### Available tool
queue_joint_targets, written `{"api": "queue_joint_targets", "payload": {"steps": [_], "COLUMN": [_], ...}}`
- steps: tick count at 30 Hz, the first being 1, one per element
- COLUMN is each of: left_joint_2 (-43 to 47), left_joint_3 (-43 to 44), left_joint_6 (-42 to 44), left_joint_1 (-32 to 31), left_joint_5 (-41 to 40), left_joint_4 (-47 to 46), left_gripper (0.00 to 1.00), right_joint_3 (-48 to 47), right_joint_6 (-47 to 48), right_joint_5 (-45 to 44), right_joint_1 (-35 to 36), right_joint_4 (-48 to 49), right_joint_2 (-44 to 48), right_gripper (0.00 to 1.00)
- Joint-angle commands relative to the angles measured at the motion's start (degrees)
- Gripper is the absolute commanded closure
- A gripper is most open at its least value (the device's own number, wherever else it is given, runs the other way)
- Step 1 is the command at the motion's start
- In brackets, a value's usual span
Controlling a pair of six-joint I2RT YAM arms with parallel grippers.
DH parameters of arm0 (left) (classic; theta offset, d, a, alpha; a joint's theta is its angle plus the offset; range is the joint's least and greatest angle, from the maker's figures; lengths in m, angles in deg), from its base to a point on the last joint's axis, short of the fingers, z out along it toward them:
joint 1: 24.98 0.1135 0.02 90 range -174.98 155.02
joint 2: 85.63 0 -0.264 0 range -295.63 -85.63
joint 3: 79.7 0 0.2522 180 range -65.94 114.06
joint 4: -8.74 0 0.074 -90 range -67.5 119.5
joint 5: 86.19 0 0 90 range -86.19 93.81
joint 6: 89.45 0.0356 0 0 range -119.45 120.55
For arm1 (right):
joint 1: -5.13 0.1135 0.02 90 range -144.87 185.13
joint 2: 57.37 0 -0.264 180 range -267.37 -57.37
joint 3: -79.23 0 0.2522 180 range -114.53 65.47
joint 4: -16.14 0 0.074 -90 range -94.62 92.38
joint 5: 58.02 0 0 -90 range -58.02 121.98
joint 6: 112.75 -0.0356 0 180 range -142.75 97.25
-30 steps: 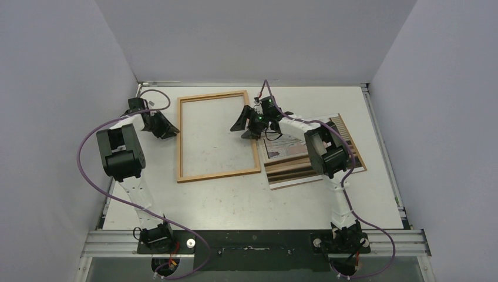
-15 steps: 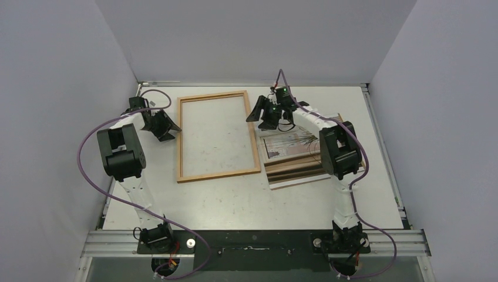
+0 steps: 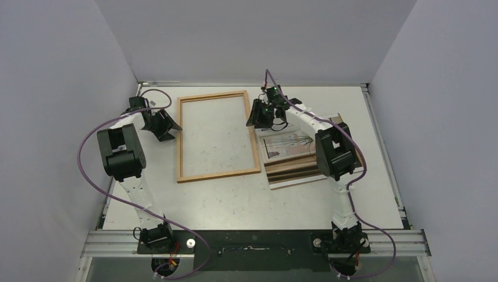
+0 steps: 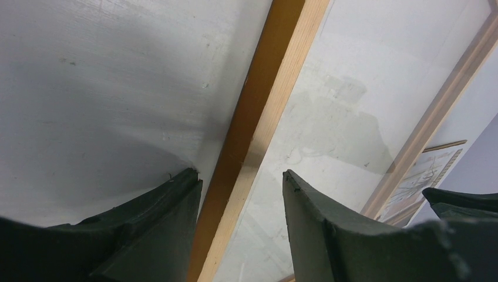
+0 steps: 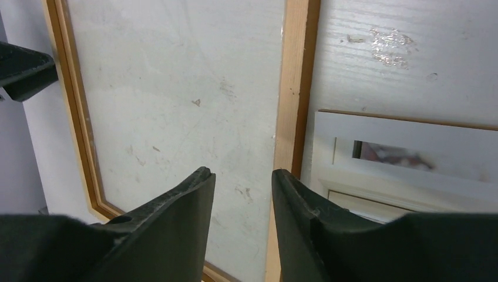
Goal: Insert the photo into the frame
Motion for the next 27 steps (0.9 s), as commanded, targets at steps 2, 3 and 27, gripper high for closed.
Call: {"api": "queue_joint_targets", "payload": {"steps": [2, 3, 27], "left_joint_2": [0.5, 0.6, -0.3], "left_joint_3": [-0.6, -0.9, -2.1], "left_joint_6": [2.0, 2.0, 2.3], "left_joint_1": [-0.3, -0.3, -0.5], "left_joint_5": [-2.7, -2.7, -1.7], "left_joint_4": [1.2, 1.2, 0.8], "left_gripper": [0.48, 0.48, 0.48], "right_joint_3": [-2.5, -2.3, -2.2], "right_joint_6": [2.7, 2.7, 4.6], "right_joint_5": [-1.9, -2.2, -4.2], "right_joint_1": [1.0, 1.2, 2.3], "right_joint_4": [-2.8, -2.7, -7.0], "right_joint_2": [-2.1, -2.1, -4.0], "right_gripper": [0.66, 0.69, 0.86]}}
